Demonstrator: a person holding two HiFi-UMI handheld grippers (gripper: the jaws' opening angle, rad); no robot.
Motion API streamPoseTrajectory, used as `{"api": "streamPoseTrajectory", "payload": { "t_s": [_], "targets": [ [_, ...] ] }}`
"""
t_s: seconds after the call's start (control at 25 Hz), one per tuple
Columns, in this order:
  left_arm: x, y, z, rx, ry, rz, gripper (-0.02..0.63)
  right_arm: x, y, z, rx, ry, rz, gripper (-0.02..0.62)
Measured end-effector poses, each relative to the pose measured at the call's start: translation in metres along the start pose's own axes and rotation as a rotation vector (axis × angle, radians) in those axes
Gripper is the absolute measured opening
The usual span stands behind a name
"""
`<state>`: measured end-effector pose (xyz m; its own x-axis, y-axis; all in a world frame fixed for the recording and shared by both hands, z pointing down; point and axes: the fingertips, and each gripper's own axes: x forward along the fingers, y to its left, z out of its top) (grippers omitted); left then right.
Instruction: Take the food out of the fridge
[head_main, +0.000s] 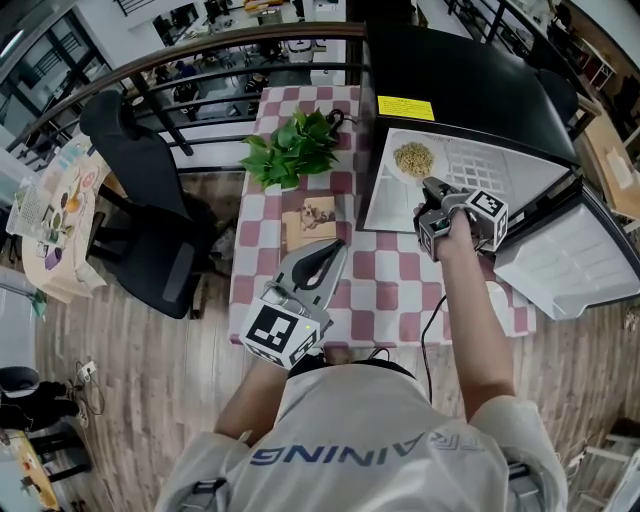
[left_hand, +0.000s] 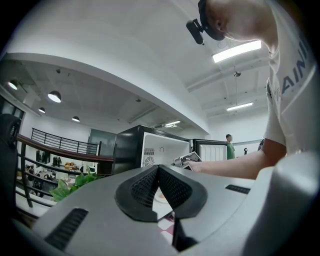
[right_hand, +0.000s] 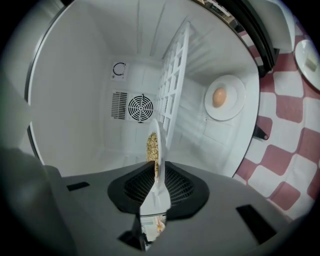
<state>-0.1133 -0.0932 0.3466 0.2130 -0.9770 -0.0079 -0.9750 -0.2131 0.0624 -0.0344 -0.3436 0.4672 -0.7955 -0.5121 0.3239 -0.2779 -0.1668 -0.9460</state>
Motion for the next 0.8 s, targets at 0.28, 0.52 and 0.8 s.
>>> {"api": "streamPoseTrajectory", "payload": {
  "t_s": [0.28,0.52,0.8],
  "targets": [
    [-0.002,0.000,-0.004,-0.012,0.011,0.003,0.008,-0.001,0.002,-0.002,0.052,0.008,0.069,0.032],
    [0.001,-0.007,-0.005,-0.005,0.019,-0.023,0.008,-0.016,0.004,-0.003,0.063,-0.007,0.123,0.031],
    [0.012,-0.023,-0.006,-0.003,0.027,-0.080,0.008,-0.047,0.007,-0.002,0.053,-0.016,0.184,0.032]
  ]
}}
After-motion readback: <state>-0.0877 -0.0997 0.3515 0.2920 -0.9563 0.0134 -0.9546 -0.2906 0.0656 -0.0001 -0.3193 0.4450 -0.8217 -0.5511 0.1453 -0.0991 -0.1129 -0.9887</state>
